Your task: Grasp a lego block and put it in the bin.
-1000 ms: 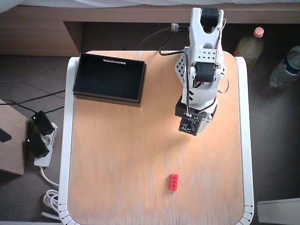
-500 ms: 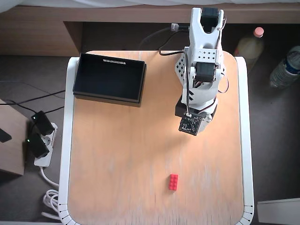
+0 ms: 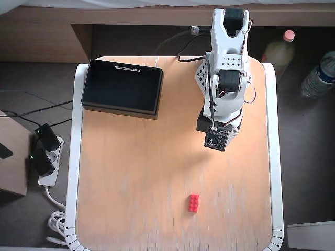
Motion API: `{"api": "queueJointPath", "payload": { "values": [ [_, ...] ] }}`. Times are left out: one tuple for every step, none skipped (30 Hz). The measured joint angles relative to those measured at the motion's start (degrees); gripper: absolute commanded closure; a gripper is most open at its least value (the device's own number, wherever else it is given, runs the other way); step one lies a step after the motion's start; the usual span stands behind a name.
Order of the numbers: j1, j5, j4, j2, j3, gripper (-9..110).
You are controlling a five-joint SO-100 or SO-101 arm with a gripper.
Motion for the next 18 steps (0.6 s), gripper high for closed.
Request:
{"api": "queueJointPath", "payload": {
  "values": [
    [0.00,0.00,0.00,-0.18,-0.18,101],
    [-0.18,0.00,0.00,-0.70,-1.14,101],
    [-0.44,0.00,0.00,-1.85,-2.64,101],
    [-0.62,0.00,0.00,-3.34,-3.87,101],
    [-0.62,0.00,0.00,-5.10,-4.66,101],
    [-0.70,-0.26,0.00,-6.94,-5.19,101],
    [-0.70,-0.53,0.00,-8.70,-5.63,101],
    [-0.70,-0.53,0.00,-10.55,-6.15,101],
    [-0.70,-0.53,0.00,-11.78,-6.77,101],
    [-0.70,-1.14,0.00,-13.10,-8.09,101],
    [-0.70,-1.23,0.00,-15.21,-9.76,101],
    [-0.70,-1.41,0.00,-17.40,-11.51,101],
    [-0.70,-1.67,0.00,-19.60,-13.36,101],
    [-0.70,-1.67,0.00,-21.80,-15.21,101],
    [-0.70,-1.67,0.00,-23.91,-17.14,101],
    [-0.70,-1.67,0.00,-26.02,-19.16,101],
    [-0.70,-1.67,0.00,-28.21,-21.27,101],
    [-0.70,-1.67,0.00,-30.50,-23.12,101]
  ]
}}
